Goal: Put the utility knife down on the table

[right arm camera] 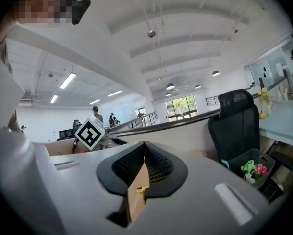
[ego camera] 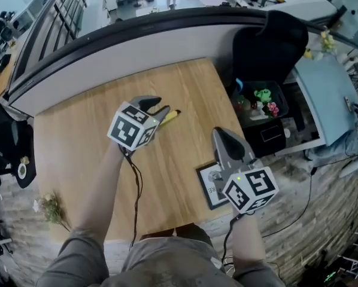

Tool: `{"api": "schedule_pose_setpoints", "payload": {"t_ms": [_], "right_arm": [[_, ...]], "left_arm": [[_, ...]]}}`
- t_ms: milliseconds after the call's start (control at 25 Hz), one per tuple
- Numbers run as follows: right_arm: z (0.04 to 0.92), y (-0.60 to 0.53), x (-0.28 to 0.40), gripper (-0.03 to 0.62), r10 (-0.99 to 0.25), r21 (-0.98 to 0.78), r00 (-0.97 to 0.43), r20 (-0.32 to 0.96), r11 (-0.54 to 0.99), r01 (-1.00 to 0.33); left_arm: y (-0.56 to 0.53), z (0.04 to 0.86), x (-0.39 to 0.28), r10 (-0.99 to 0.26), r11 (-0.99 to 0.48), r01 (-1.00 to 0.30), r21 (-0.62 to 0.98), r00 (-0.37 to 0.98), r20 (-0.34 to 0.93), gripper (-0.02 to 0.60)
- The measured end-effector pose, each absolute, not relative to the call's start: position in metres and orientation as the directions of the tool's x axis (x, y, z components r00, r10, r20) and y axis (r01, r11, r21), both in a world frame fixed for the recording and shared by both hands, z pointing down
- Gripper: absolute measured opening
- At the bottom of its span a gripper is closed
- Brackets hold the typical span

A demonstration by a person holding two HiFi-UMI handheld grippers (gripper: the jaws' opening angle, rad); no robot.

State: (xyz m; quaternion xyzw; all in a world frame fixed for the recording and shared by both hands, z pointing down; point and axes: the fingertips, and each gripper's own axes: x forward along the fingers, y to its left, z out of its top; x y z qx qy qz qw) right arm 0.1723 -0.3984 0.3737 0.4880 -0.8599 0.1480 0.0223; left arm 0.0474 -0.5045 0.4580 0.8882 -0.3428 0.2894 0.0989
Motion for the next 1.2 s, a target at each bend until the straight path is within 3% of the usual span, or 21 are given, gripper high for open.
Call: {"api": "schedule_pose_setpoints", "payload": {"t_ms": [240, 320, 680, 1200], "right_arm": [[0.304, -0.366, 0.164, 0.011, -0.851, -0.122, -0.52, 0.074, 0.509, -0.852], [0.285, -0.355, 0.163, 0.011, -0.852, -0.097, -0.522, 0.044, 0.517, -0.851], [0.239, -0.309, 0.159, 0.011, -0.843, -0.023, -0.538, -0.019, 0.538, -0.843], [0.254, -0.25, 0.123, 0.011, -0.773, 0.048, -0.632, 0.056, 0.634, -0.771]], "left_arm": [[-0.456, 0.369, 0.034, -0.664, -0.717, -0.688, -0.108, 0.628, 0.405, 0.109], [-0.44, 0.343, 0.024, -0.709, -0.689, -0.71, -0.147, 0.618, 0.339, 0.018], [-0.352, 0.275, 0.011, -0.767, -0.64, -0.743, -0.196, 0.63, 0.118, 0.002], [-0.277, 0.275, -0.005, -0.782, -0.621, -0.749, -0.231, 0.61, 0.126, 0.002]]}}
